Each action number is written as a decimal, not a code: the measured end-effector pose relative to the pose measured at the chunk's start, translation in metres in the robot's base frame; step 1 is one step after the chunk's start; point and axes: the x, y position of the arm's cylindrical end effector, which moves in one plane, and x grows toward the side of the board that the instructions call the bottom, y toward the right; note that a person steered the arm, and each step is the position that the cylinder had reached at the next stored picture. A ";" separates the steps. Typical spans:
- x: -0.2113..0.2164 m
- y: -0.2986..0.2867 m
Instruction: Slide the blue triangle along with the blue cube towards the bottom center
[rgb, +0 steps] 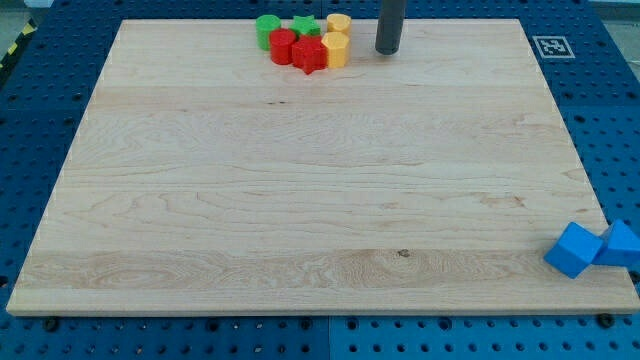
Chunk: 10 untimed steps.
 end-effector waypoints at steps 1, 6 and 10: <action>0.000 0.000; 0.137 -0.213; 0.134 -0.063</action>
